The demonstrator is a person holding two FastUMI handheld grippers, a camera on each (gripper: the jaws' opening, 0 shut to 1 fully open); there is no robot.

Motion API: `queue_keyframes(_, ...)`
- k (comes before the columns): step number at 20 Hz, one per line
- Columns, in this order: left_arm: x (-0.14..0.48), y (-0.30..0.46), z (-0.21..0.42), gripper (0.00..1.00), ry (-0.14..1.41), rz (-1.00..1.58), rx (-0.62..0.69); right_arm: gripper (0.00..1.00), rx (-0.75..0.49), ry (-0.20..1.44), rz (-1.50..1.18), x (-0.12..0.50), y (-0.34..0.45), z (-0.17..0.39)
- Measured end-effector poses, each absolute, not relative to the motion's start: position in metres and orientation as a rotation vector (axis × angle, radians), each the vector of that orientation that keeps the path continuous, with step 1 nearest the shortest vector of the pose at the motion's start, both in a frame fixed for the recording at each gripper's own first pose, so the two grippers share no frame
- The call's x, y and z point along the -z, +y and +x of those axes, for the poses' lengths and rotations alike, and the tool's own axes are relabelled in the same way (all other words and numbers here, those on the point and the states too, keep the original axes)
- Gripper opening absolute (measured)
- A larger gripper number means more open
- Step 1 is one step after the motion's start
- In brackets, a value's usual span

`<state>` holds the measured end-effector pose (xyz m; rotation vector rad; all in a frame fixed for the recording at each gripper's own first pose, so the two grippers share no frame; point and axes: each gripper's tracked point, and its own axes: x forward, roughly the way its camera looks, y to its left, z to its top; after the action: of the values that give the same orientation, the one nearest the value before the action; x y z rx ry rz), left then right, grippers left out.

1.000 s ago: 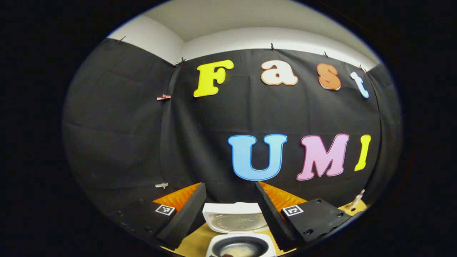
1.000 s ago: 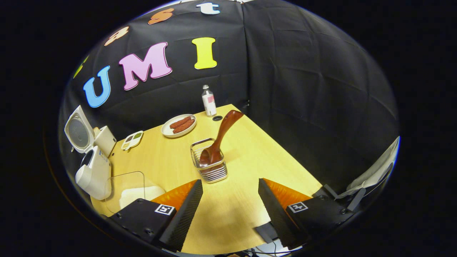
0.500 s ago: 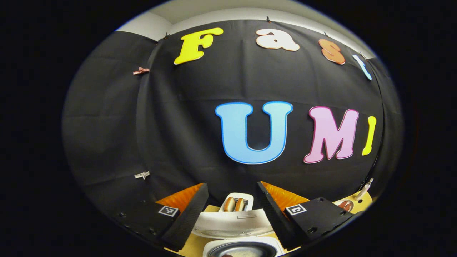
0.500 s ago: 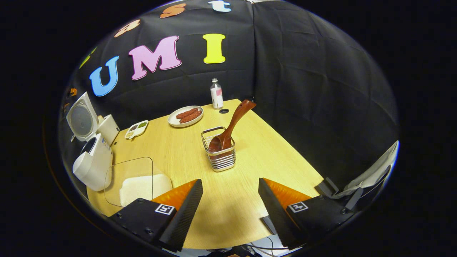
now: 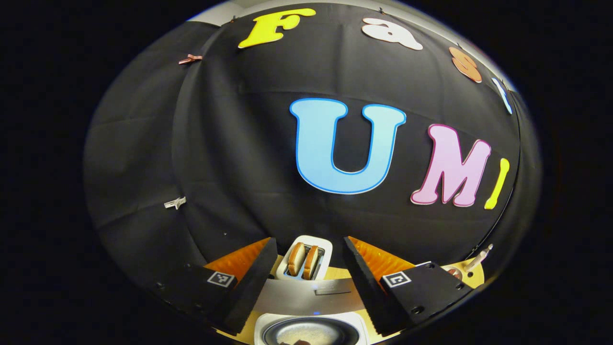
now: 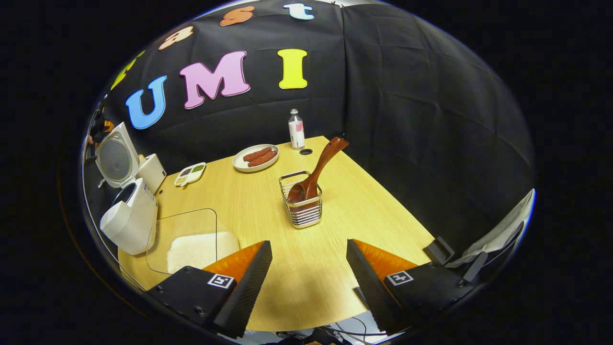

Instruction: Close the left gripper, press the button to open the rice cooker; take a wooden spoon from the chopstick holder with the right hand, scoop a spoonful of rice and pour it into the rice cooker, then put the wooden spoon back into the chopstick holder.

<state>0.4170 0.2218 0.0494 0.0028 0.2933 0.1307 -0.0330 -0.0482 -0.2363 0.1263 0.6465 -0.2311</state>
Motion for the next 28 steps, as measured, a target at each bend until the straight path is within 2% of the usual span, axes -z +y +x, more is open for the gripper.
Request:
queue_keyframes(12,-0.011,0.199,0.323,0.96,0.417,-0.003,-0.084,0.99,0.154,0.644,0.136,0.238,-0.034,-0.056)
queue_keyframes(19,0.059,0.182,0.263,0.98,0.502,-0.012,-0.090,0.99,0.090,0.655,0.122,0.241,-0.021,-0.064)
queue_keyframes(28,0.139,0.175,0.225,0.98,0.546,0.006,-0.096,0.99,0.049,0.684,0.065,0.246,-0.012,-0.079)
